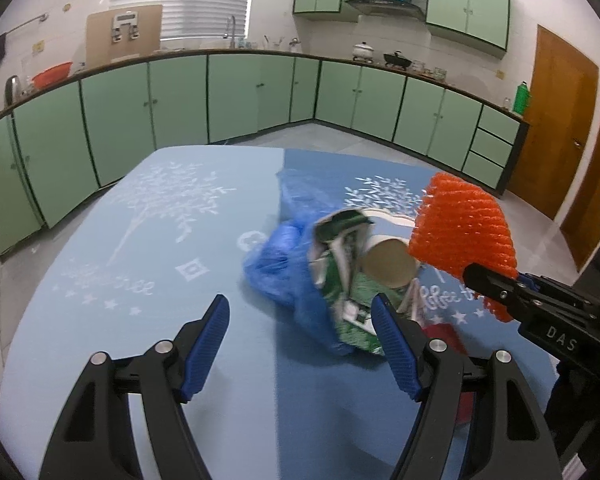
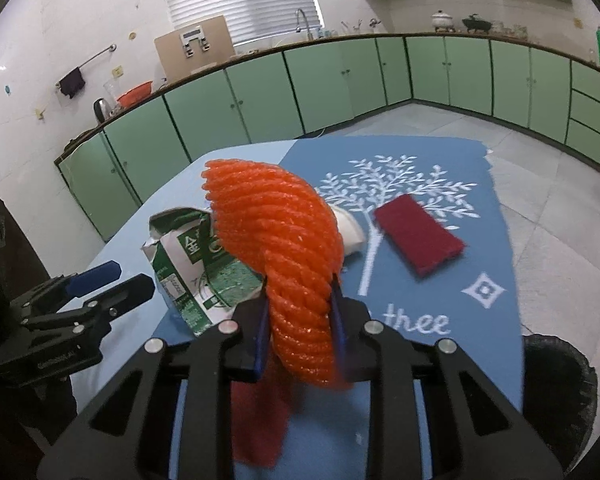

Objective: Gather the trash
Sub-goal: 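Grasp another orange foam net with the right tool, then grasp the green crumpled packet with the left tool while the right tool holds the net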

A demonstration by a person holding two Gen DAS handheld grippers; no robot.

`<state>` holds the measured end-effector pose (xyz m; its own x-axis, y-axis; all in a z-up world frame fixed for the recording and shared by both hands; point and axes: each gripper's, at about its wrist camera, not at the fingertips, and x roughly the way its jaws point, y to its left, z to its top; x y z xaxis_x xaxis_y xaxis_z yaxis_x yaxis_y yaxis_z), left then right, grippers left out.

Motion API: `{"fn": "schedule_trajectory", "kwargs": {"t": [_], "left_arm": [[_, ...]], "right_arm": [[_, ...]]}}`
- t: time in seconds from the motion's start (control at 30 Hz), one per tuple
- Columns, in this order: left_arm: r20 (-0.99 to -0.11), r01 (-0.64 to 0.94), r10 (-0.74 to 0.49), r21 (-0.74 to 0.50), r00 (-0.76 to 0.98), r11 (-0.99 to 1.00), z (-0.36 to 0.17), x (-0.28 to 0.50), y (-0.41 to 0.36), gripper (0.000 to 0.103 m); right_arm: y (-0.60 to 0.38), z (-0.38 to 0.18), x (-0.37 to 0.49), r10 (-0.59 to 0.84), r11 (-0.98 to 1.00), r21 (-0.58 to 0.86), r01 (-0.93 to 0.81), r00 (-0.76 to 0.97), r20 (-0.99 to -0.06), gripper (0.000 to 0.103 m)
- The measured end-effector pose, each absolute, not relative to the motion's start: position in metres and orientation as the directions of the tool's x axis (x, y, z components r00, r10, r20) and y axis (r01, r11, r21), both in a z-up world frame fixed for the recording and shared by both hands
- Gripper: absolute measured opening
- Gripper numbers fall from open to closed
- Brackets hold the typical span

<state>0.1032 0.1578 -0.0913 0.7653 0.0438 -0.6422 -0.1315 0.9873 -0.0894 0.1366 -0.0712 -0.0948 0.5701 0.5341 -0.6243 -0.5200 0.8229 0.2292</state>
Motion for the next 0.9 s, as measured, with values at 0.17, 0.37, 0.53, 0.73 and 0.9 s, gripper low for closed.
{"fn": "schedule_trajectory", "kwargs": {"t": [0.17,0.37,0.53,0.73,0.9], "left_arm": [[-0.665,-0.116,0.041,-0.07,0.746,0.991,-0.099,0.123,0.147,0.06],[-0.686,-0.097,0.019,-0.076,0.727,0.992,-0.106,0.137,0.134,0.024],[-0.675,-0.099,0.02,-0.079,0.738,0.992,-0.103,0.132,0.13,0.009],[-0.654,-0.112,0.039,-0.071,0.756,0.991,-0.088,0.12,0.131,0.005],[-0.636,-0.111,0.031,-0.086,0.771,0.99,-0.075,0.109,0.133,0.004]], "right_arm": [[-0.088,-0.097,0.137,0.504,0.844,0.215,-0.492,0.588,-0.633,0.024],[-0.104,-0.102,0.137,0.482,0.86,0.221,-0.459,0.595,-0.642,0.024],[-0.111,-0.1,0.138,0.476,0.867,0.224,-0.445,0.606,-0.637,0.024],[-0.11,-0.095,0.133,0.471,0.87,0.211,-0.446,0.621,-0.627,0.024],[-0.109,-0.086,0.127,0.475,0.868,0.204,-0.453,0.636,-0.609,0.024]]}}
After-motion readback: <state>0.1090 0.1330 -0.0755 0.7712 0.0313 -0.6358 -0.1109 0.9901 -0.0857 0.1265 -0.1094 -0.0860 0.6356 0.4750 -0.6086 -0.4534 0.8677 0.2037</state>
